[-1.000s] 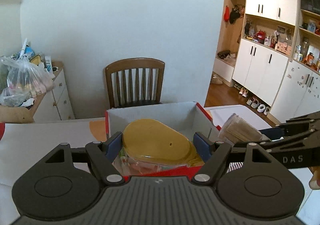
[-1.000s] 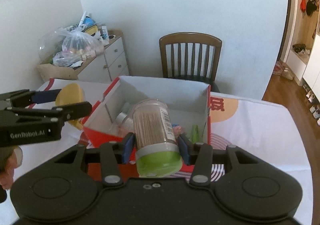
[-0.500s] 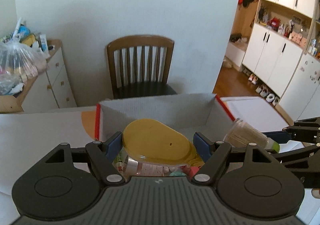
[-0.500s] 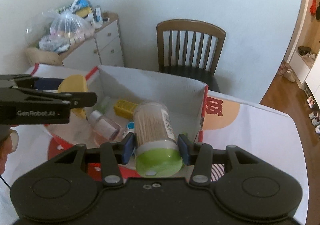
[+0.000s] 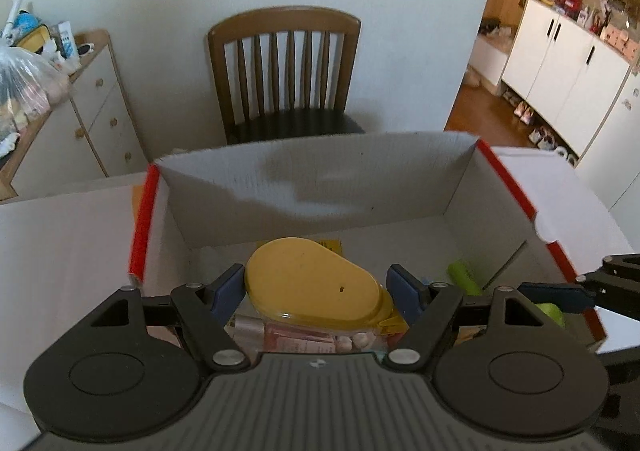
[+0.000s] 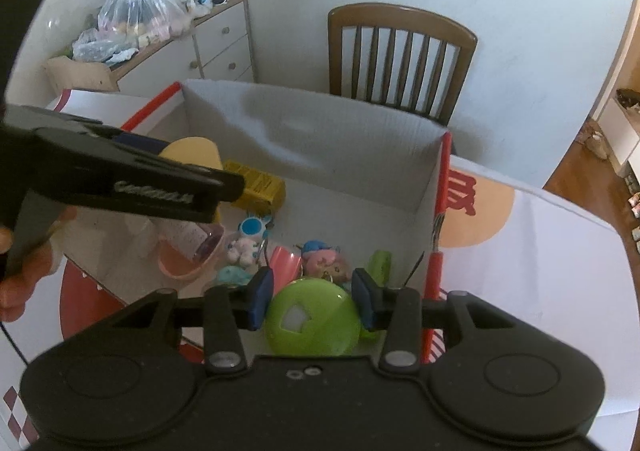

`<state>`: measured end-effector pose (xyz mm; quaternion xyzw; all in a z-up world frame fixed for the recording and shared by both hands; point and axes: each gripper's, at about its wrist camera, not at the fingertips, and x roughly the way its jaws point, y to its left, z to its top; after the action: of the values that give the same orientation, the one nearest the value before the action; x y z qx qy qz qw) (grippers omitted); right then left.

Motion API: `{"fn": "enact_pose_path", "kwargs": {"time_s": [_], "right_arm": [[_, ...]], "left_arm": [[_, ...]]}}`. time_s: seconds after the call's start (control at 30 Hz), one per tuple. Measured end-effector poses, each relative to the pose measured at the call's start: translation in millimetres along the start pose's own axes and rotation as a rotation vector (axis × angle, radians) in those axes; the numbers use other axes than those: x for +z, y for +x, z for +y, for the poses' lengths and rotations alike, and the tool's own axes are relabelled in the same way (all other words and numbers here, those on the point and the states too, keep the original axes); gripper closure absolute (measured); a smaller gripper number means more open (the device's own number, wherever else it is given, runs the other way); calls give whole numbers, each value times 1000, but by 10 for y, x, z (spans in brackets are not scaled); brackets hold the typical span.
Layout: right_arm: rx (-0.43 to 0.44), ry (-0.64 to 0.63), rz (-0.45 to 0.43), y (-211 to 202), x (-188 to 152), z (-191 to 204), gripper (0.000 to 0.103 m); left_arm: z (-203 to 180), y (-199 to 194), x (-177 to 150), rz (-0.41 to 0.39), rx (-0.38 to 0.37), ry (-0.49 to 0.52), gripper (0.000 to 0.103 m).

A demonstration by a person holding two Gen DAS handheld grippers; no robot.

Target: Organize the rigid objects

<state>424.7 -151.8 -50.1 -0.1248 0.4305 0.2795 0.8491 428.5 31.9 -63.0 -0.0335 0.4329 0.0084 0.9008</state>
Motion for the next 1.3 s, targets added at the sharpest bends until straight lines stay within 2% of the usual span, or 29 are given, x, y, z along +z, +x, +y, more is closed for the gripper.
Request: {"fn": "enact_pose_path", "kwargs": {"time_s": [0.2, 0.33, 0.43, 0.5, 0.57, 0.67, 0.87, 1.3], "right_arm": [[9, -16, 1, 34, -54, 11, 61], [27, -6, 11, 54, -69, 17, 61], [24, 4, 13, 60, -72, 13, 61], [24, 10, 18, 67, -74, 9, 60], [26, 19, 19, 59, -69, 5, 53], [27, 30, 12, 34, -63, 2, 42], [31, 37, -11, -98, -67, 11, 42], [47, 59, -79, -527, -146, 78, 39]], "left_arm": [[-41, 213, 1, 68, 6, 27, 26], [-63, 313, 43, 153, 17, 39, 26], [-68, 338, 43, 174, 20, 45, 26], [-75, 355, 41, 195, 21, 48, 26], [-79, 356, 42, 206, 17, 52, 26], [-87, 329, 21, 197, 27, 52, 26], [-48, 117, -5, 145, 2, 12, 26], [4, -617, -176, 1, -26, -27, 26]]}}
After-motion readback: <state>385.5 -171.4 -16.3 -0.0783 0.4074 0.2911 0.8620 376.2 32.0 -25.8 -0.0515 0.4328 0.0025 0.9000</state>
